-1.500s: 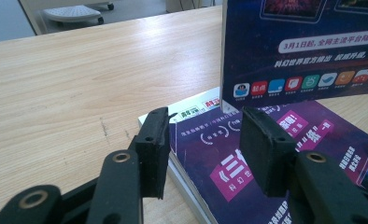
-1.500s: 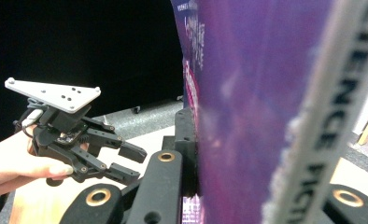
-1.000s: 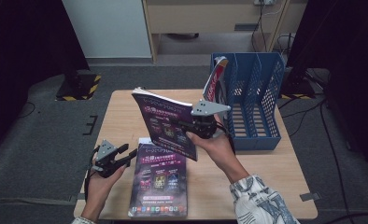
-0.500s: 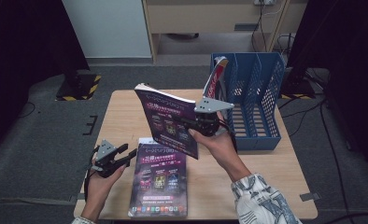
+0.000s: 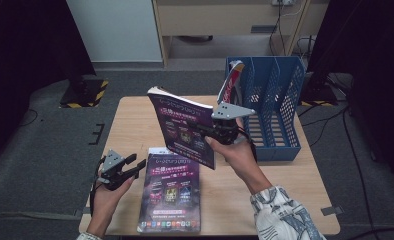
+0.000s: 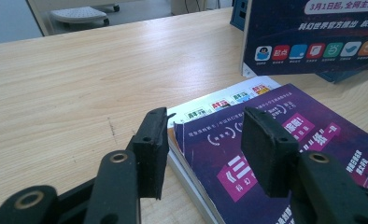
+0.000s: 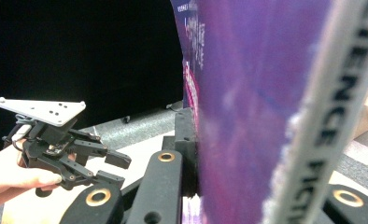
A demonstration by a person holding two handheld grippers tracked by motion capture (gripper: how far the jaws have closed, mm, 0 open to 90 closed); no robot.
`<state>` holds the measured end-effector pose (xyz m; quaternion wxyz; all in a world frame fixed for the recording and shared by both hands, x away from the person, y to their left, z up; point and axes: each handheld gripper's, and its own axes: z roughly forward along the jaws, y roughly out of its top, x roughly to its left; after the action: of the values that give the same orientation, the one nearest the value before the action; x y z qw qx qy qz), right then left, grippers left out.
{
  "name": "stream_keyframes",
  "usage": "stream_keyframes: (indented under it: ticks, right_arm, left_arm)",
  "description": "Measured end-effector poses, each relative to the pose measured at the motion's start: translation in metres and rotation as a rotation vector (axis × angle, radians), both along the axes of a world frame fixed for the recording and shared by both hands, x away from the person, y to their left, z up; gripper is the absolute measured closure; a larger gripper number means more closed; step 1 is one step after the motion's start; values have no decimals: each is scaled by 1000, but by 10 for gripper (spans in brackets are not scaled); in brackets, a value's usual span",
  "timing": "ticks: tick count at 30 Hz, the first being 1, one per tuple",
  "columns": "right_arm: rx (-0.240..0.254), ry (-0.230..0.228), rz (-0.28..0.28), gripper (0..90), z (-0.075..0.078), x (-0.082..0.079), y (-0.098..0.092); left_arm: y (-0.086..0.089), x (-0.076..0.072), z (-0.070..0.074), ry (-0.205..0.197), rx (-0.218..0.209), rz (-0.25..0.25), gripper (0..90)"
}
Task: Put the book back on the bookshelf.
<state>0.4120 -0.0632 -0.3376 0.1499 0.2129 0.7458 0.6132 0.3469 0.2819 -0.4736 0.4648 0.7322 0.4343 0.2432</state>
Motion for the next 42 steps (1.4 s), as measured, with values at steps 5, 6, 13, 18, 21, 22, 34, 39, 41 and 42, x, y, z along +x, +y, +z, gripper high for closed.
stream_keyframes:
  ticks: [5,6,13,18,21,22,34,39,41,42]
  right_arm:
    - [4,-2,-4,829,2,-1,-4]
    - [4,0,-5,830,2,-1,-5]
    - [6,-5,-10,829,6,-4,-12]
    - [11,-8,-13,830,9,-7,-18]
    - [14,-7,-17,830,11,-8,-24]
    - [16,-8,-18,830,11,-8,-25]
    - [23,0,-45,829,18,-9,-47]
    - [24,2,-47,830,19,-9,-53]
    - [25,4,-50,830,19,-10,-55]
    - [25,4,-52,830,20,-10,-56]
  left_arm:
    - [0,0,0,-1,2,-1,514]
    - [0,0,0,-1,2,0,514]
    - [0,0,0,-1,1,0,514]
    - [0,0,0,-2,3,0,514]
    - [0,0,0,-2,3,1,514]
    - [0,0,0,-2,2,1,513]
    - [-1,0,0,-3,9,1,512]
    - [-1,0,0,-2,8,2,511]
    - [-1,0,0,-2,8,3,507]
    - [-1,0,0,-2,8,4,506]
